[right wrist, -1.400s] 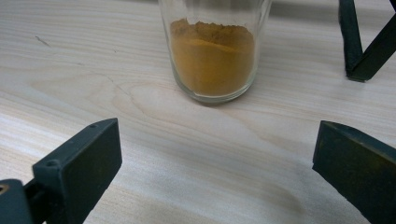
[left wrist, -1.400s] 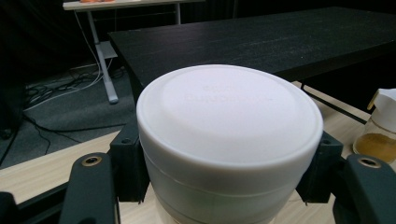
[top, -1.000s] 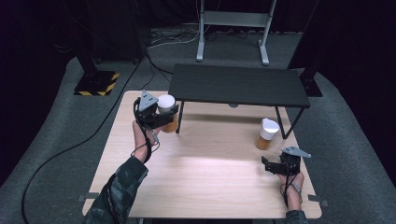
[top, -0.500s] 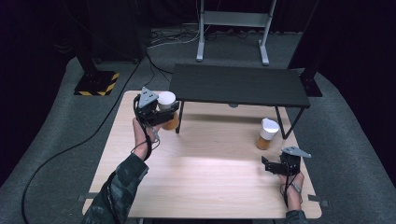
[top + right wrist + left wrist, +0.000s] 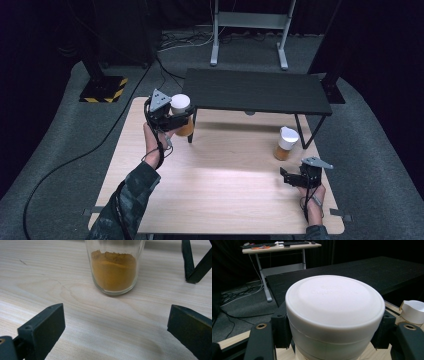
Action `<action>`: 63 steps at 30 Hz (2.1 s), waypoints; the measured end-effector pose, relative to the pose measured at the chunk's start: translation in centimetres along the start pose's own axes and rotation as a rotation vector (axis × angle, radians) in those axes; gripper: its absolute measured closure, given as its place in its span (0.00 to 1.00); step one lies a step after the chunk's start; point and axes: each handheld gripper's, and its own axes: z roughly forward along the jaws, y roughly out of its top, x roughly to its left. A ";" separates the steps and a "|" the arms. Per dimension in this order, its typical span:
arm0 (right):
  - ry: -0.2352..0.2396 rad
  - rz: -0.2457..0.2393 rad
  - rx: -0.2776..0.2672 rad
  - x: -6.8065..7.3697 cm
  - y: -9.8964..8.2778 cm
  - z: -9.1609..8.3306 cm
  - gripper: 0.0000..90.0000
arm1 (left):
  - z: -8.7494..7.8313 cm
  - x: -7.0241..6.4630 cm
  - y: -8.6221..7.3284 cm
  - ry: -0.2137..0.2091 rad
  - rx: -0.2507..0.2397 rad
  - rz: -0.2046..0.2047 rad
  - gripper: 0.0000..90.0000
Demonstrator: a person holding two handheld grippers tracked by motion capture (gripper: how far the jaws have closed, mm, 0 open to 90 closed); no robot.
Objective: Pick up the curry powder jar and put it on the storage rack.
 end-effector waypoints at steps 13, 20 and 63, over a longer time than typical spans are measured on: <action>0.001 0.000 0.001 0.0 0.0 0.0 0.00 | 0.1 -0.3 0.9 0.000 -0.004 0.000 0.37; 0.002 0.000 0.001 0.0 0.0 0.0 0.00 | 0.2 -0.2 1.2 -0.001 -0.013 -0.011 0.37; 0.000 -0.006 0.009 0.1 0.2 0.1 0.00 | 1.1 -0.7 4.5 0.007 -0.062 -0.019 0.37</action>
